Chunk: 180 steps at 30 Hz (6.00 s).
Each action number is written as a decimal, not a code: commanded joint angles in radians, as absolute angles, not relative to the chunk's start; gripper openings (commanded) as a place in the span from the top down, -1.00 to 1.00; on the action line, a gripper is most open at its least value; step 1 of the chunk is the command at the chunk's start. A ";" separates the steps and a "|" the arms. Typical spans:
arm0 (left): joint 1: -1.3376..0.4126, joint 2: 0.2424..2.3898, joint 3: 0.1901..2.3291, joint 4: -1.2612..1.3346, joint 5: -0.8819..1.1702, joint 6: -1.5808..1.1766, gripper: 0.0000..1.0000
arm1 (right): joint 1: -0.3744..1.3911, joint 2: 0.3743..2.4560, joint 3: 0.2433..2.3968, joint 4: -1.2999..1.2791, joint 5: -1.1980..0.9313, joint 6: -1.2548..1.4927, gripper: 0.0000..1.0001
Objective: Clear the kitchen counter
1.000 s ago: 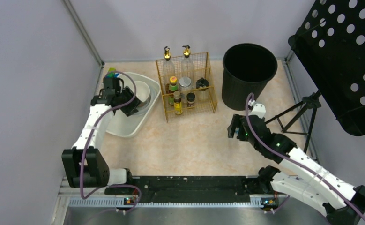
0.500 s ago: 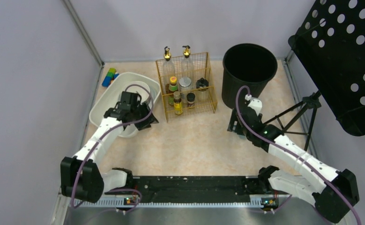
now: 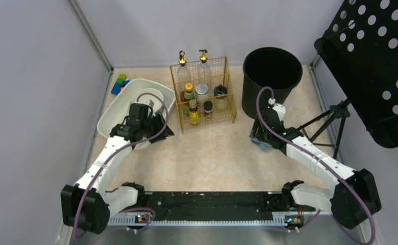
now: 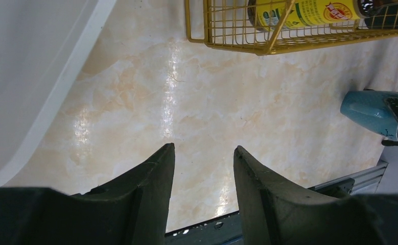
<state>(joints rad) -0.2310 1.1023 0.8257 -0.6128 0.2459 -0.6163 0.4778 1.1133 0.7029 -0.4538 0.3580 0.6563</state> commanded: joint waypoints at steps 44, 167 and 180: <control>-0.274 0.970 0.925 -0.735 0.427 -0.453 0.03 | 0.856 1.173 0.967 -0.447 -0.221 -0.071 1.00; -0.724 1.180 1.126 -0.971 0.023 -0.392 1.00 | 1.290 1.503 1.419 -0.460 -0.162 -0.860 0.12; -0.685 1.226 1.218 -0.979 -0.255 -0.420 1.00 | 1.290 1.139 1.129 -0.346 -0.017 -0.750 0.11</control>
